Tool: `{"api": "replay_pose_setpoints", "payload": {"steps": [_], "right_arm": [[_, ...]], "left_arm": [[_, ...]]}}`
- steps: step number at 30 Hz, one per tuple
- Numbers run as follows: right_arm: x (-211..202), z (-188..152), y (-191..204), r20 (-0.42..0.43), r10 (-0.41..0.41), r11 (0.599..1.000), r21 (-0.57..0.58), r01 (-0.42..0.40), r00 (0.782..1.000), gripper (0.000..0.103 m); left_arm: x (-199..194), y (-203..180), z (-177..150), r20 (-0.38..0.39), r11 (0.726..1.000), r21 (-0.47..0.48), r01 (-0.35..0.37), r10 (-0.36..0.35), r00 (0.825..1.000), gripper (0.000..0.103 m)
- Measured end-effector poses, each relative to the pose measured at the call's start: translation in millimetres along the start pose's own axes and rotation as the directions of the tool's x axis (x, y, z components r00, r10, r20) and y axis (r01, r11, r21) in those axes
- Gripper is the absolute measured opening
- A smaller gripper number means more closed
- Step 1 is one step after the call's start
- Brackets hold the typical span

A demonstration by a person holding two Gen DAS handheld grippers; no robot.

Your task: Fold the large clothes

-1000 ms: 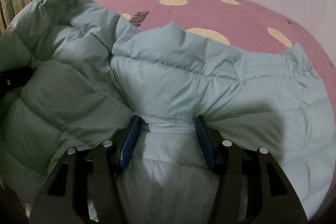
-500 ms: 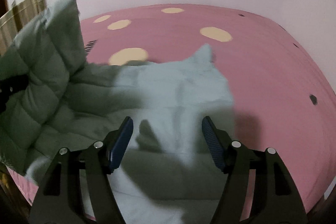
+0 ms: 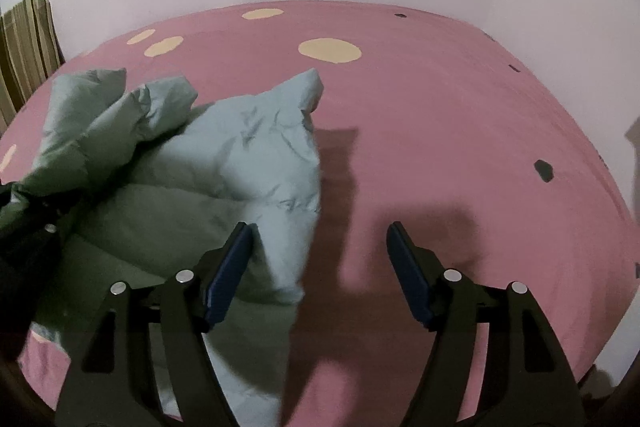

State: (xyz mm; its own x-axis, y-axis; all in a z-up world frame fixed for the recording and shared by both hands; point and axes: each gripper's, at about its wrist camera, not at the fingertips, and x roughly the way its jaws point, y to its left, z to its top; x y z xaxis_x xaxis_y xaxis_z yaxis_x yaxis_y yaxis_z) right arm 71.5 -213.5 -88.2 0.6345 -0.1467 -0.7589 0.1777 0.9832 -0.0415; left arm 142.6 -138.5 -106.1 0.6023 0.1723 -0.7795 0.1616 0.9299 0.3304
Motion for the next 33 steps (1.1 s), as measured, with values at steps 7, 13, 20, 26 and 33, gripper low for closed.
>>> {"api": "replay_pose_setpoints", "payload": {"steps": [7, 13, 20, 26, 33], "right_arm": [[5, -4, -9, -0.013, -0.012, 1.0, 0.008, 0.012, 1.0, 0.071], [-5, -7, -16, -0.005, -0.034, 0.999, 0.008, 0.034, 0.999, 0.071], [-23, -13, -20, 0.003, -0.065, 0.998, 0.007, 0.065, 0.998, 0.07], [-43, -7, -14, 0.028, -0.053, 0.999, 0.012, 0.052, 0.998, 0.07], [-66, 8, 20, 0.066, 0.017, 1.0, -0.012, -0.016, 0.998, 0.071]], "left_arm": [[4, -38, -7, 0.017, 0.997, 0.068, -0.021, 0.019, 1.0, 0.011], [-26, -41, -5, 0.036, 0.997, 0.057, 0.054, -0.056, 0.998, 0.029], [-83, -20, -9, 0.112, 0.978, 0.022, 0.206, -0.208, 0.972, 0.037], [-104, 45, -18, 0.204, 0.986, -0.083, 0.146, -0.127, 0.971, 0.049], [-56, 130, -39, 0.138, 0.97, -0.236, -0.057, 0.091, 0.986, 0.051]]}}
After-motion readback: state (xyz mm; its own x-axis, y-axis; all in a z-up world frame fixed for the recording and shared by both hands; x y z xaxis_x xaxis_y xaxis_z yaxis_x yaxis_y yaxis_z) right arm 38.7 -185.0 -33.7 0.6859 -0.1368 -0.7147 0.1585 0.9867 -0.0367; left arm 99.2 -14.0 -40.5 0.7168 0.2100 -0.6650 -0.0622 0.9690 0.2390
